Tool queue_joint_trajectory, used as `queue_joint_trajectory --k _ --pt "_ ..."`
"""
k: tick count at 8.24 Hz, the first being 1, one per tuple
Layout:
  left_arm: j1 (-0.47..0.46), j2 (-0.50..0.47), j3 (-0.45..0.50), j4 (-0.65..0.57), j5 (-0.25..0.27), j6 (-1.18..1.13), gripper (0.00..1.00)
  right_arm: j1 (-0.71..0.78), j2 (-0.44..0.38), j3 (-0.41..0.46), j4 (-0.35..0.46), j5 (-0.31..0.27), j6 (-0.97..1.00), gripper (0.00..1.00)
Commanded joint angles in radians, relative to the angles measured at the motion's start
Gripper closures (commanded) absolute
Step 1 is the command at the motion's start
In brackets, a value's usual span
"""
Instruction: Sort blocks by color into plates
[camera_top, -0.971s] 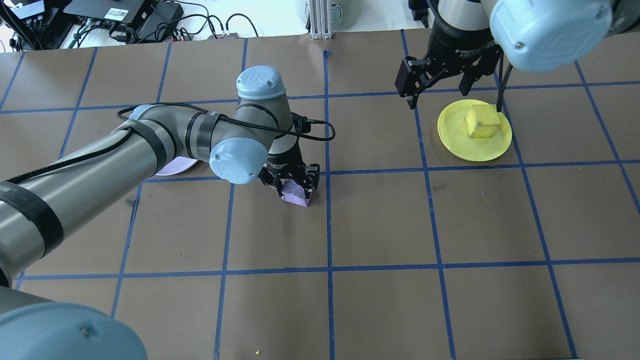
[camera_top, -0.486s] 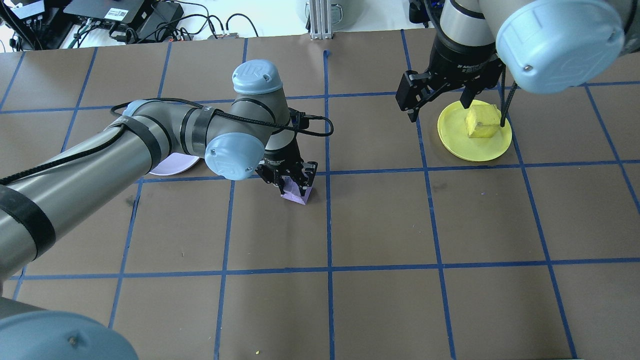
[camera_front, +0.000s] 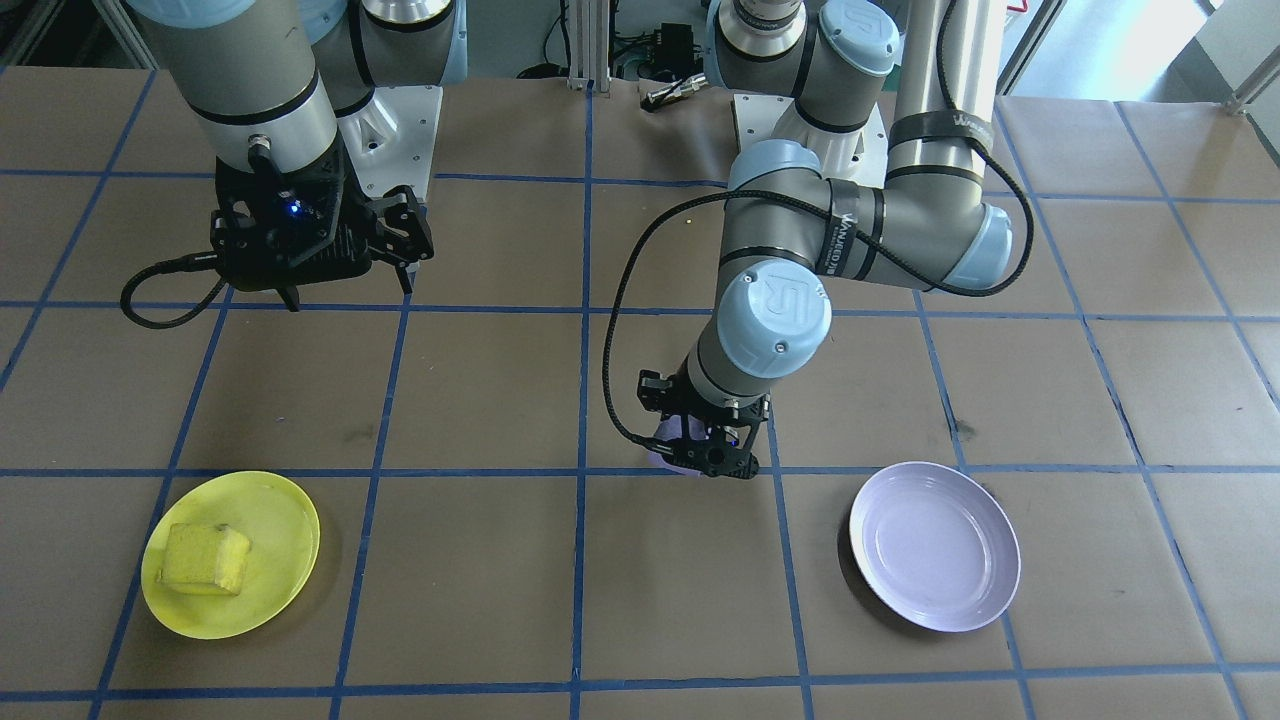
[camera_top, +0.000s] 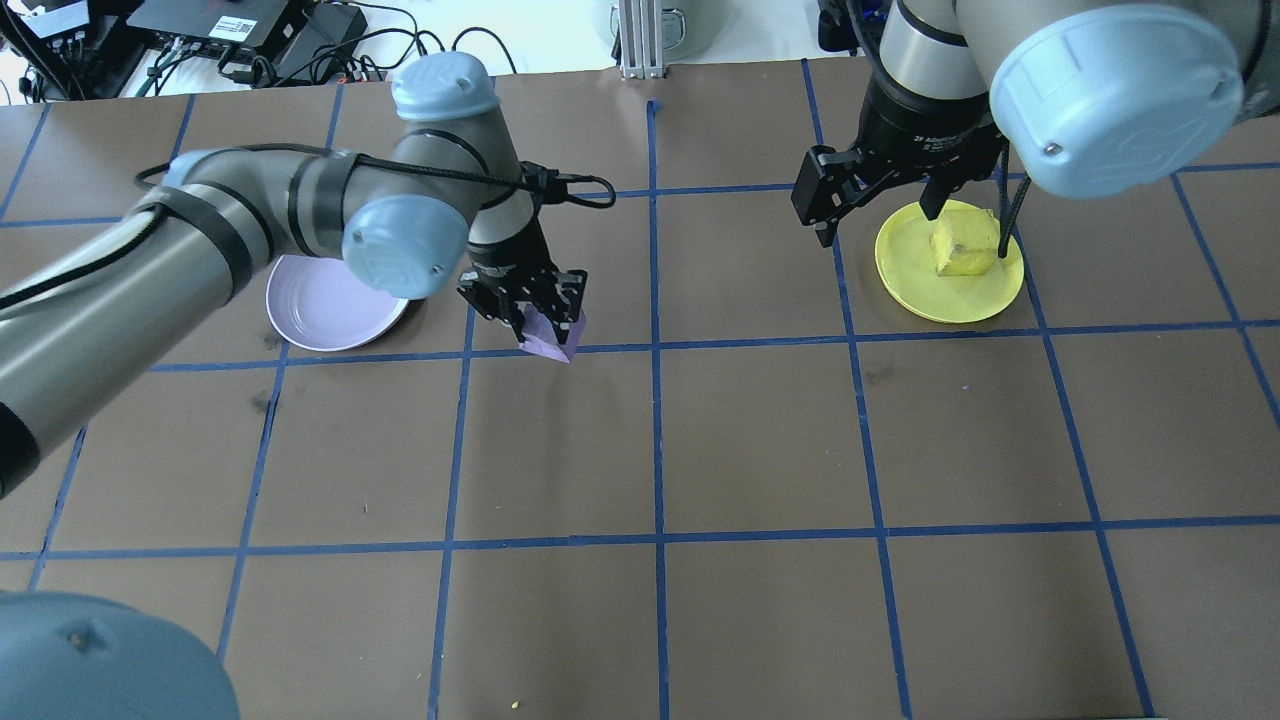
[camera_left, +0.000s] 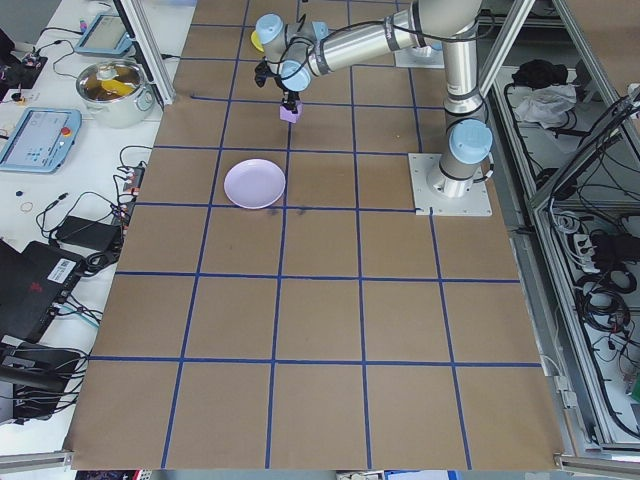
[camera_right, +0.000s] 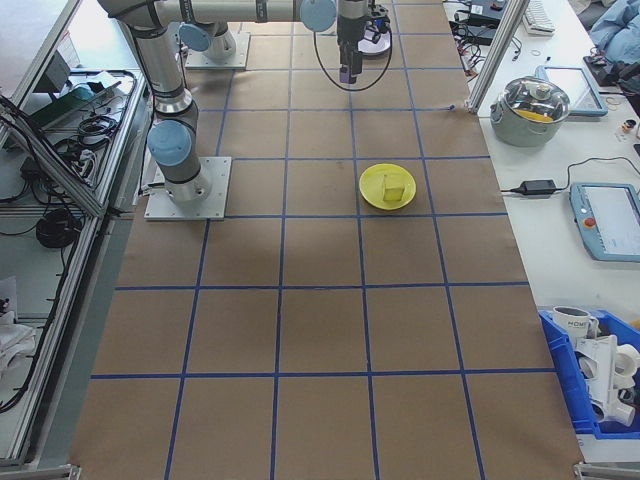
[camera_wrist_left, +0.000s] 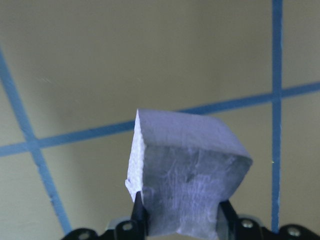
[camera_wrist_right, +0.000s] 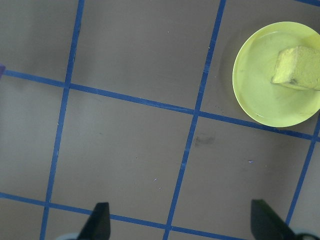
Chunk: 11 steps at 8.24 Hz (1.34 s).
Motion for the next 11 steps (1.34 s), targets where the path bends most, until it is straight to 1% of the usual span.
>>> queue_joint_trajectory --k 1,2,4,5,6,7,8,9,10,11 --pt "0.161 0.001 0.156 -0.09 0.082 0.078 1.0 -0.001 0.005 0.001 -0.037 -0.003 -0.001 0.0" --pt "0.222 0.001 0.178 -0.104 0.114 0.187 1.0 -0.001 0.005 0.001 -0.037 -0.005 -0.001 0.0" --pt "0.369 -0.018 0.182 -0.104 0.115 0.297 1.0 -0.003 0.005 0.002 -0.033 -0.005 -0.001 0.0" --pt "0.423 -0.035 0.182 -0.091 0.108 0.353 1.0 -0.003 0.005 0.002 -0.037 -0.007 -0.003 0.0" --pt "0.433 -0.057 0.182 -0.09 0.119 0.354 1.0 -0.004 0.005 0.002 -0.039 -0.004 0.0 0.0" --pt "0.434 -0.072 0.182 -0.089 0.118 0.354 1.0 -0.003 0.003 0.002 -0.037 -0.007 0.003 0.0" --pt "0.436 -0.084 0.182 -0.058 0.118 0.354 0.99 -0.004 0.003 0.002 -0.037 -0.008 0.002 0.0" --pt "0.436 -0.097 0.182 -0.046 0.116 0.339 0.4 -0.005 0.002 0.002 -0.037 -0.008 0.003 0.0" --pt "0.436 -0.1 0.183 -0.044 0.115 0.339 0.07 -0.005 0.003 0.002 -0.039 -0.005 0.005 0.0" --pt "0.436 -0.101 0.183 -0.029 0.118 0.339 0.0 -0.005 0.003 0.002 -0.037 -0.005 0.003 0.0"
